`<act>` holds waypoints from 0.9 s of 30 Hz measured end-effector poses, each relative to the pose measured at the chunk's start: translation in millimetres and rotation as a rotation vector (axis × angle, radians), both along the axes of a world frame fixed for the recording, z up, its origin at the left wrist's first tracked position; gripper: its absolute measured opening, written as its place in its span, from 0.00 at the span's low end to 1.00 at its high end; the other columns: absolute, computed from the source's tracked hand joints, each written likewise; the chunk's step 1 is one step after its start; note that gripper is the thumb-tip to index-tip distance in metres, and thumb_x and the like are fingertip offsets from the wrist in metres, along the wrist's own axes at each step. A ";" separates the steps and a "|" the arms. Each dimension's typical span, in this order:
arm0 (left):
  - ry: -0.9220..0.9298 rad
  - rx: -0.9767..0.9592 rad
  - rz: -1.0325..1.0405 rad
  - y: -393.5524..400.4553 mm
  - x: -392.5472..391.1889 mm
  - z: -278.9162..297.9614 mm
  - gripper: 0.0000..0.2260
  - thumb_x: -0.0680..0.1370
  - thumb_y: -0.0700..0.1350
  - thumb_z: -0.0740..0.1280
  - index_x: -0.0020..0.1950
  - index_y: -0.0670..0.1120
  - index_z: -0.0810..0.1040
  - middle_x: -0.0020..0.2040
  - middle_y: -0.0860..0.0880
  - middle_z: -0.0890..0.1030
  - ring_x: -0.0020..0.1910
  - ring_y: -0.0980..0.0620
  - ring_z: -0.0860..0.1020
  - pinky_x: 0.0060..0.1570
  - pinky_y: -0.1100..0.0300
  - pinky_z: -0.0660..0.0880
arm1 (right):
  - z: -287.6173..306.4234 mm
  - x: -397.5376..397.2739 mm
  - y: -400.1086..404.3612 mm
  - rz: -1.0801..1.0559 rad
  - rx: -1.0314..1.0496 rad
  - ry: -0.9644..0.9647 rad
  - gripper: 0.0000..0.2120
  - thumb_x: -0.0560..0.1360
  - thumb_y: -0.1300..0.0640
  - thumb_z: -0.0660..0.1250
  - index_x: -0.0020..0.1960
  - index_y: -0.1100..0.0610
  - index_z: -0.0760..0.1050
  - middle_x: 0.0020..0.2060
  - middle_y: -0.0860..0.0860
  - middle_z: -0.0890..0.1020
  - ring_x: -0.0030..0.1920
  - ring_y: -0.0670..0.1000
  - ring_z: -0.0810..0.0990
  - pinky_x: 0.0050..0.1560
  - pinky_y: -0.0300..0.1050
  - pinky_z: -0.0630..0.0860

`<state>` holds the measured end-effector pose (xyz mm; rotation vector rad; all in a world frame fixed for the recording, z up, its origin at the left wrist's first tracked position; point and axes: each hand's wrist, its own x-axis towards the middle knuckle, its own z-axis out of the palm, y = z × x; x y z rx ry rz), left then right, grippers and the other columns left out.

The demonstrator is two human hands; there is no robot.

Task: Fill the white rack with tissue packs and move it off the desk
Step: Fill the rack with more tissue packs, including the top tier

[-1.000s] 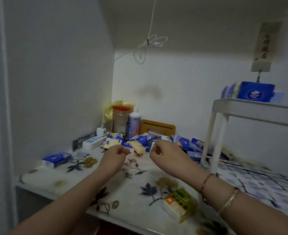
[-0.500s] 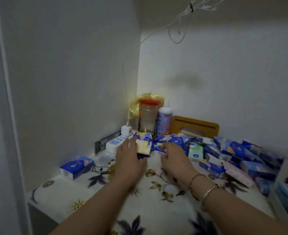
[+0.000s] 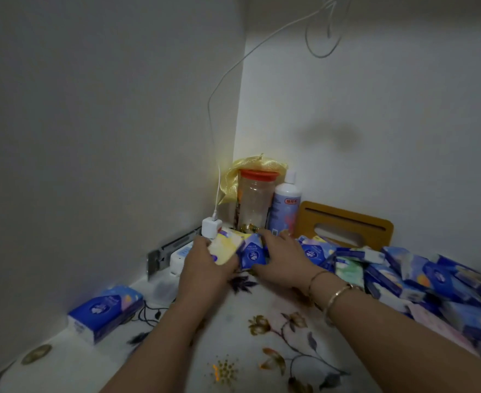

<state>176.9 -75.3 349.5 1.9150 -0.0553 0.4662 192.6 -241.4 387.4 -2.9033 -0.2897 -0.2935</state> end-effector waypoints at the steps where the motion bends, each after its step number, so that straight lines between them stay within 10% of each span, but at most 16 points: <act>1: 0.025 -0.085 0.014 1.2 -1.7 4.6 0.16 0.73 0.53 0.71 0.53 0.49 0.69 0.43 0.53 0.78 0.40 0.60 0.75 0.35 0.62 0.70 | 0.4 3.8 2.4 -0.005 -0.008 -0.007 0.37 0.73 0.42 0.65 0.76 0.50 0.52 0.68 0.57 0.68 0.72 0.61 0.59 0.71 0.58 0.58; 5: 0.096 -0.293 0.017 3.9 -0.3 12.9 0.11 0.79 0.53 0.61 0.59 0.50 0.70 0.45 0.47 0.80 0.43 0.49 0.80 0.45 0.50 0.79 | -5.9 11.5 15.8 -0.036 -0.086 -0.005 0.36 0.75 0.38 0.62 0.76 0.47 0.50 0.66 0.60 0.71 0.68 0.61 0.65 0.70 0.58 0.59; 9: 0.432 -0.587 -0.091 -2.6 4.7 32.5 0.12 0.80 0.44 0.62 0.64 0.45 0.72 0.39 0.44 0.76 0.28 0.45 0.78 0.23 0.57 0.76 | -8.2 14.9 24.6 -0.056 -0.024 -0.068 0.32 0.73 0.44 0.65 0.74 0.45 0.58 0.60 0.58 0.73 0.63 0.60 0.69 0.67 0.54 0.63; 13: 0.475 -0.782 -0.178 -7.0 -2.6 31.0 0.10 0.82 0.53 0.54 0.60 0.53 0.70 0.41 0.45 0.79 0.34 0.43 0.81 0.39 0.53 0.79 | 2.9 9.3 26.4 0.076 0.507 -0.043 0.22 0.73 0.56 0.68 0.65 0.49 0.69 0.45 0.48 0.76 0.47 0.50 0.76 0.45 0.40 0.73; 18: 0.459 -0.884 -0.314 -5.0 -11.0 28.7 0.16 0.82 0.50 0.53 0.60 0.39 0.70 0.39 0.41 0.82 0.37 0.45 0.79 0.47 0.52 0.77 | 20.3 -5.5 24.0 0.082 0.963 0.051 0.19 0.75 0.62 0.68 0.64 0.53 0.71 0.39 0.51 0.79 0.39 0.46 0.79 0.38 0.37 0.76; 22: 0.465 -1.016 -0.405 -3.9 -22.5 29.4 0.16 0.81 0.49 0.55 0.47 0.38 0.72 0.31 0.40 0.81 0.37 0.44 0.78 0.49 0.49 0.75 | 25.4 -17.4 17.0 0.079 0.995 -0.165 0.16 0.74 0.64 0.69 0.59 0.55 0.70 0.31 0.47 0.73 0.28 0.40 0.74 0.31 0.35 0.70; 27: 0.496 -1.199 -0.534 -3.5 -23.5 29.6 0.20 0.81 0.52 0.57 0.63 0.37 0.73 0.51 0.36 0.81 0.49 0.43 0.81 0.52 0.49 0.78 | 19.3 -36.8 22.9 0.191 0.869 -0.227 0.15 0.74 0.66 0.67 0.50 0.51 0.65 0.40 0.51 0.76 0.39 0.45 0.81 0.32 0.41 0.78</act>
